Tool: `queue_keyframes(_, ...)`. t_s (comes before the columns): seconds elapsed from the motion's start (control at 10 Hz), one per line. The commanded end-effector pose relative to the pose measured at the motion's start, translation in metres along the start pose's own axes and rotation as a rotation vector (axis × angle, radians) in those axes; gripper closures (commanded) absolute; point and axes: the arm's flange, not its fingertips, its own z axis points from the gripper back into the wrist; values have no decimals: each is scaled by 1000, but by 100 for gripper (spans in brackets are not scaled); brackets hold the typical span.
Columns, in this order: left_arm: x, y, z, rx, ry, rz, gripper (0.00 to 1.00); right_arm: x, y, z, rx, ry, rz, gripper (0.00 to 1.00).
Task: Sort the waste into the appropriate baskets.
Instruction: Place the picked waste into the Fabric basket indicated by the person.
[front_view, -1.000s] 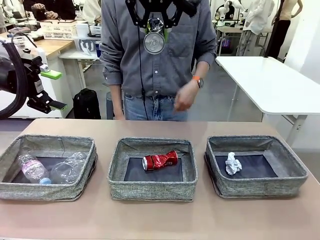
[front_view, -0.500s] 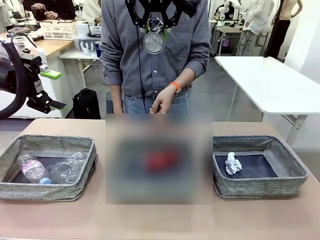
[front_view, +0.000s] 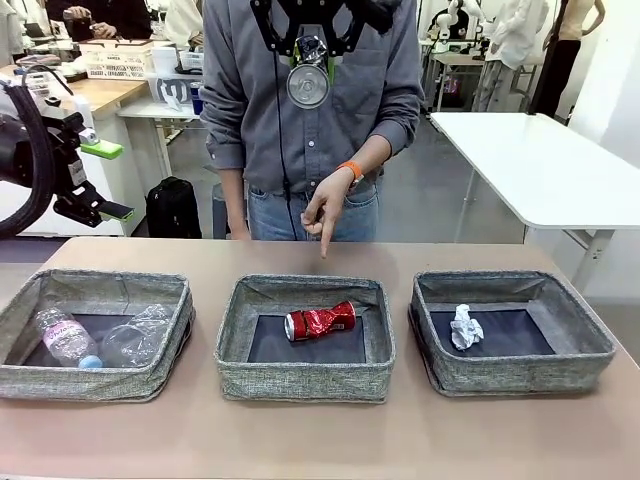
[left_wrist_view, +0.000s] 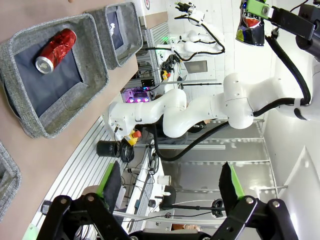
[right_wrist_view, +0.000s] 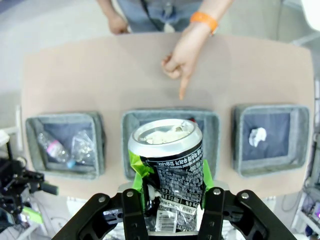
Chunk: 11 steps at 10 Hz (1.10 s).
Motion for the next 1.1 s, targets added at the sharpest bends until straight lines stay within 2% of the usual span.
queue_keyframes(0.0,-1,-2,0,5,3,3,0,-12,-3,-32,26,65,83,53)
queue_keyframes(0.1,-1,-2,0,5,3,3,0,-30,-10,-63,82,98,179,53)
queue_keyframes(0.5,-1,-2,0,5,3,3,0,-104,-22,-173,298,205,335,53)
queue_keyframes(0.7,-1,-2,0,5,3,3,0,-125,-23,-239,391,282,294,53)
queue_keyframes(0.8,-1,-2,0,5,3,3,0,-129,-27,-266,350,252,266,53)
queue_keyframes(1.0,-1,-2,0,5,3,3,0,-126,-27,-271,380,174,294,53)
